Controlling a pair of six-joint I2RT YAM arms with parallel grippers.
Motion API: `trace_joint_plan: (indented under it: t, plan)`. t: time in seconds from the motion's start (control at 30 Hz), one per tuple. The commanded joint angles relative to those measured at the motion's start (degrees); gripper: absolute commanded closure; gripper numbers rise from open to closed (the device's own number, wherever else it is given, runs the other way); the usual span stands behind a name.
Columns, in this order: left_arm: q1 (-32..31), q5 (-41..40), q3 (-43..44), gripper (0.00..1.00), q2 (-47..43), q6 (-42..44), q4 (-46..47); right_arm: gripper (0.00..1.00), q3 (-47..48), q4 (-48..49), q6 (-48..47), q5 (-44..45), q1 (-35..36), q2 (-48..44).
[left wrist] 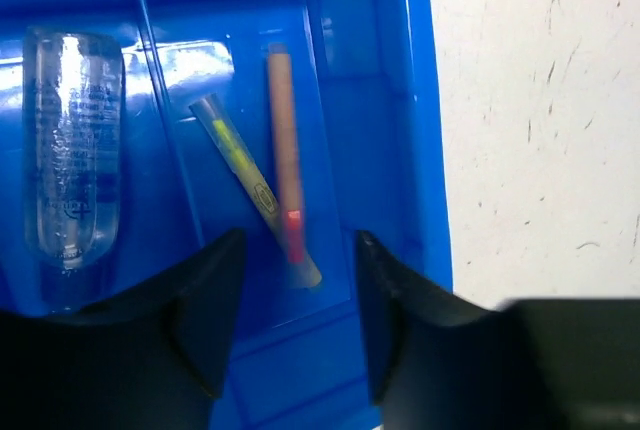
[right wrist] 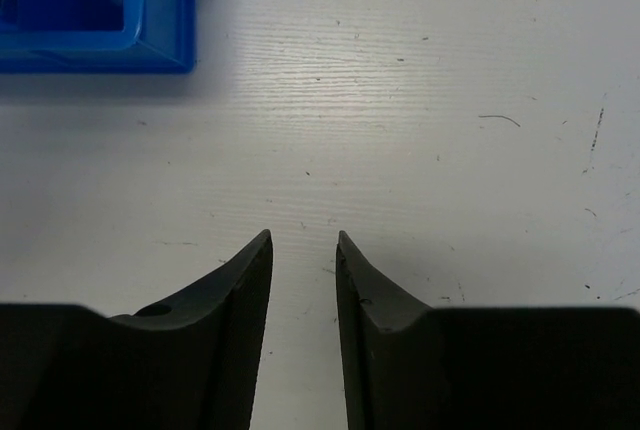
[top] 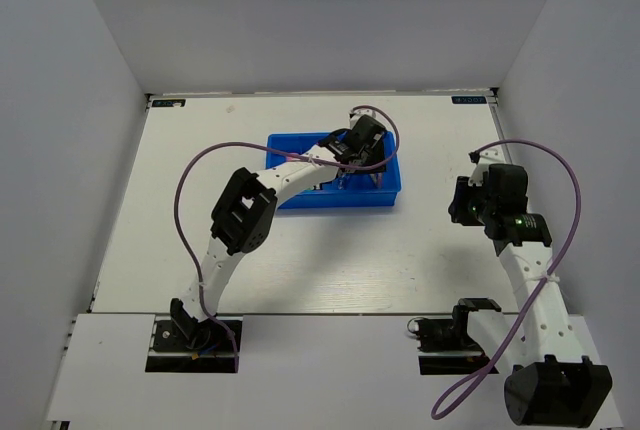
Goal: Sort the stationery into containers
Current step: Place the pen in the storage box, then reset both arms
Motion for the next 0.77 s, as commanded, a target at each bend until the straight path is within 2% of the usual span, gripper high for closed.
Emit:
trace_joint_plan:
  t: [0.0,0.1,0.13,0.17,0.2,0.23,0.3,0.33,0.37,0.43,0.47,0.57,0.63,0.67,0.73]
  plan:
    - [-0.06,1.96,2.36,0.38,-2.98,0.27,0.92,0.64,-0.74,1.71,-0.6,-0.82,0.06,-1.02]
    - [-0.15,1.87,1.48,0.37,-5.7,1.42,0.75,0.55,-0.91,1.8,-0.6,-1.0,-0.03,-0.76]
    - [-0.06,1.87,0.43,0.48,-6.41,1.77,1.1,0.51,-0.83,1.8,-0.51,-1.69,-0.03,-0.76]
    - [-0.15,1.96,-0.54,0.65,-8.51,2.38,1.28,0.47,-0.91,1.97,-0.6,-2.22,-0.03,-0.76]
    - [-0.06,2.22,-3.76,0.85,-10.7,3.17,1.97,0.38,-1.26,1.98,-2.17,-3.36,-0.03,-0.85]
    - [0.03,2.75,-5.1,1.0,-12.12,3.52,1.98,0.35,-1.53,2.24,-2.62,-4.76,-0.03,-0.68]
    - [-0.32,4.5,-8.26,1.0,-19.12,7.46,1.81,0.27,-2.14,2.41,-3.49,-6.52,-0.03,0.02]
    - [-0.5,4.86,-14.46,0.95,-20.9,9.14,1.54,0.23,-2.14,2.41,-3.85,-6.8,-0.03,0.29]
    - [-0.5,5.21,-16.78,0.82,-25.53,13.85,1.11,0.2,-1.97,2.41,-4.2,-7.41,0.06,1.08]
    - [-1.02,5.92,-26.86,0.33,-32.5,18.09,-0.82,0.11,-1.44,1.98,-5.26,-7.06,0.32,2.22]
    - [-1.2,5.13,-31.7,0.0,-37.65,20.55,-2.83,0.1,-0.92,1.71,-4.91,-5.15,0.32,2.75]
    - [-1.73,-1.27,-43.04,0.0,-50.05,24.26,-7.85,0.1,0.32,2.24,1.15,-1.63,0.5,3.19]
    - [-1.03,-4.0,-47.19,0.0,-57.11,24.88,-10.05,0.1,-0.38,3.29,0.64,-3.1,0.32,2.32]
    - [0.1,-4.8,-52.17,0.0,-64.09,24.62,-10.5,0.1,-0.73,3.64,0.63,-3.8,0.32,2.31]
    - [3.87,-3.5,-55.98,0.0,-68.01,24.45,-11.29,0.1,-0.3,3.21,1.25,-7.4,0.5,2.31]
